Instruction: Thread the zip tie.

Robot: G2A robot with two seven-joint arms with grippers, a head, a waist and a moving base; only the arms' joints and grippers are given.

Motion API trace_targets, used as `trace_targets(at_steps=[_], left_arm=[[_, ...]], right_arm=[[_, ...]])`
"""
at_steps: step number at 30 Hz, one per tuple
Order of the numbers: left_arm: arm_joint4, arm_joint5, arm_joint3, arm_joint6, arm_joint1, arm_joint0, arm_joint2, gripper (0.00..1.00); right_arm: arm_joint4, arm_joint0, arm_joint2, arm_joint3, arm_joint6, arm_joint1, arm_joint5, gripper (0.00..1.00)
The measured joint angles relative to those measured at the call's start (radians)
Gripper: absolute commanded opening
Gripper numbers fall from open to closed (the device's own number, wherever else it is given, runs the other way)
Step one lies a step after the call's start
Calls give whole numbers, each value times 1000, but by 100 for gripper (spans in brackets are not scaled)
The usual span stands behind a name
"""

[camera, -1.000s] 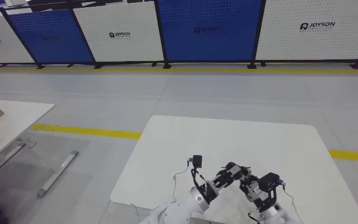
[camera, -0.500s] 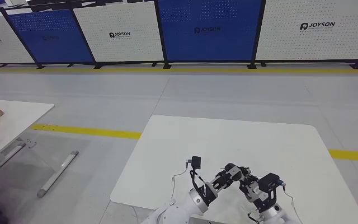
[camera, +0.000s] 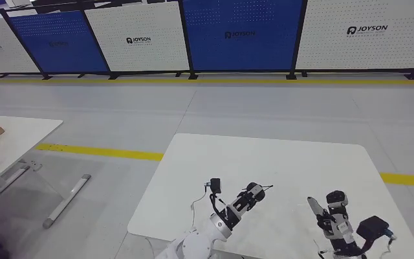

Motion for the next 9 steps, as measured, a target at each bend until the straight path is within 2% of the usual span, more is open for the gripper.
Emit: trace_targets(at_steps=[4,9], left_arm=[[-20,-1,11,-4,4,11,-22,0],[3,28,30,-10,4,7,-17,0]], right_arm=[[103,-50,68,-23,-45,16,0,100],[180,-69,85,-27,-45,26,0,100]])
